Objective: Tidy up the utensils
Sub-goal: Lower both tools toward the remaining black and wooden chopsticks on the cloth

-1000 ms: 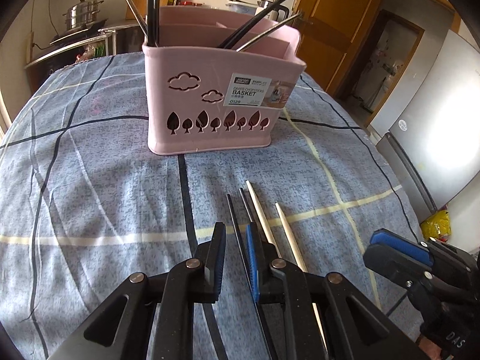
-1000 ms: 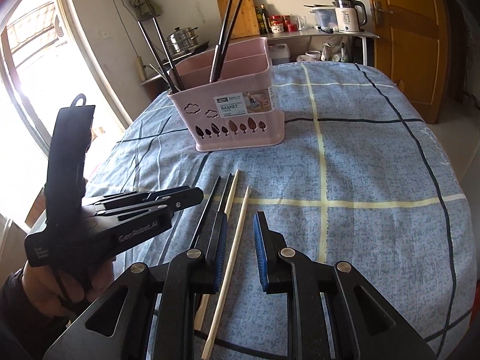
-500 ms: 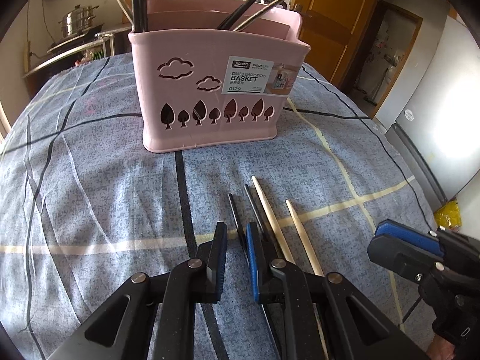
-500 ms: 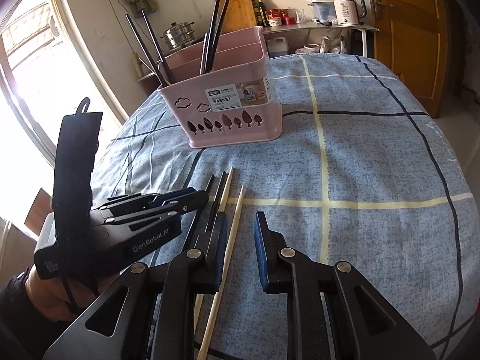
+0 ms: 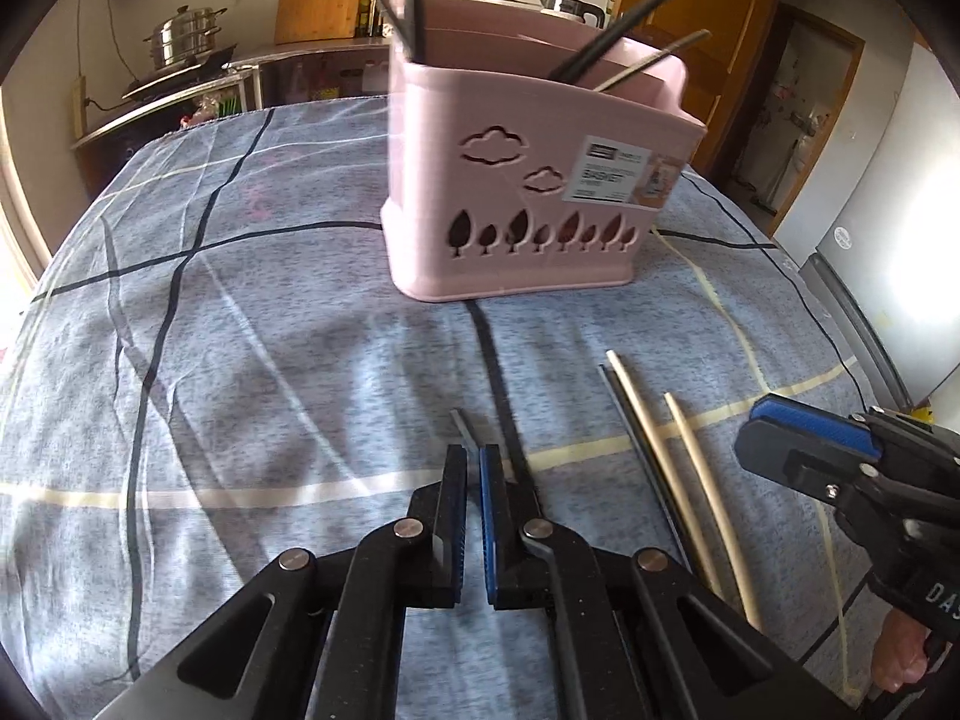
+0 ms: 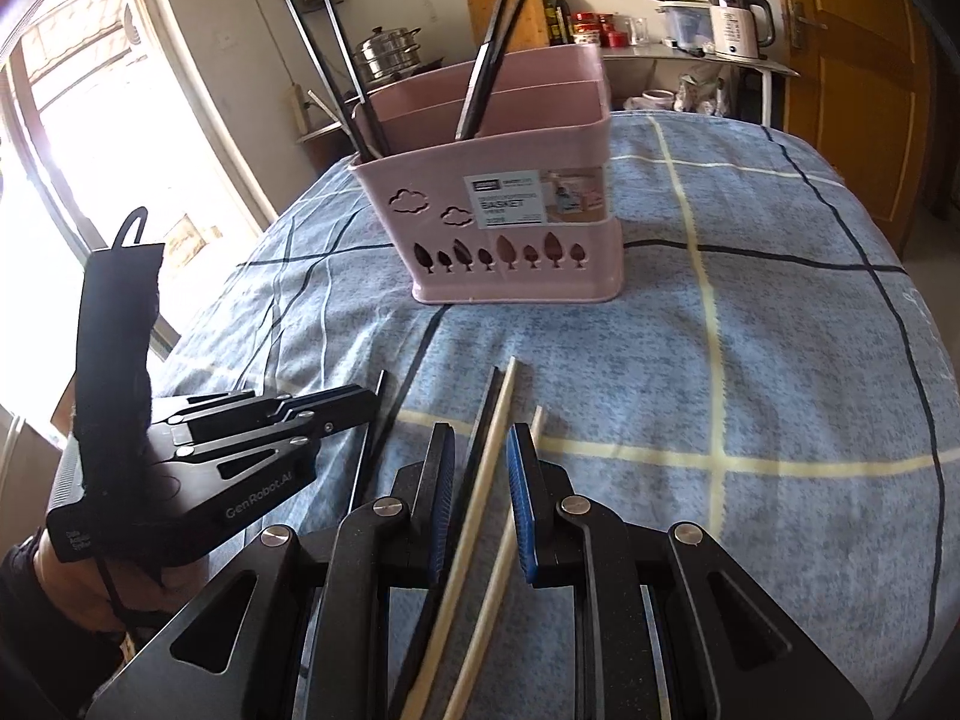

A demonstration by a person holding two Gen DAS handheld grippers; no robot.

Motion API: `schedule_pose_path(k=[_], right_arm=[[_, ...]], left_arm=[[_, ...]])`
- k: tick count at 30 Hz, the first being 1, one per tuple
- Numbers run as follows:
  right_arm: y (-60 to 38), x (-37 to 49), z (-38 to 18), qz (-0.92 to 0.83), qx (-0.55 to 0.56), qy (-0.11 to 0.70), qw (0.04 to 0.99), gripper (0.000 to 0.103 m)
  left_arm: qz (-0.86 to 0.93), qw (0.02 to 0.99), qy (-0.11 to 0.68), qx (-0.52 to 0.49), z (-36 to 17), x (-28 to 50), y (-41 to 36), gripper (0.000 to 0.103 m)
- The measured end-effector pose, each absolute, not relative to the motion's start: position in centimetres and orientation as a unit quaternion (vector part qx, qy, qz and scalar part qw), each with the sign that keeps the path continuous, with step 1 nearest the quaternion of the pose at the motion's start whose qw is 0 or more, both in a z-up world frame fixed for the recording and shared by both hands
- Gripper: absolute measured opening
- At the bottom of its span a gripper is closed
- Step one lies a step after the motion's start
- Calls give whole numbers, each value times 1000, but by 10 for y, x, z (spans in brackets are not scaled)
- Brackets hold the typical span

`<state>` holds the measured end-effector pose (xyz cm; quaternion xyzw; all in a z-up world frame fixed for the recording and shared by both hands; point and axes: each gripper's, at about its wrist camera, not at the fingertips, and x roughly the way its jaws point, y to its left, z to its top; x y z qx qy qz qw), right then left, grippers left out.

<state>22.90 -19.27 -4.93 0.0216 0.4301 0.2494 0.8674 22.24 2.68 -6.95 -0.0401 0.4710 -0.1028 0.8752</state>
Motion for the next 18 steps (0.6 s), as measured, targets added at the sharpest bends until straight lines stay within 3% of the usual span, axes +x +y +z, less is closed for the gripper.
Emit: schedule_pose_path(k=[9, 18], right_arm=[[-164, 253, -62, 260, -12, 444, 857, 19], [-161, 271, -79, 240, -18, 471, 848, 18]], left_arm=[[-130, 863, 470, -135, -66, 225, 50, 6], [-121, 855, 484, -140, -74, 233, 47, 7]])
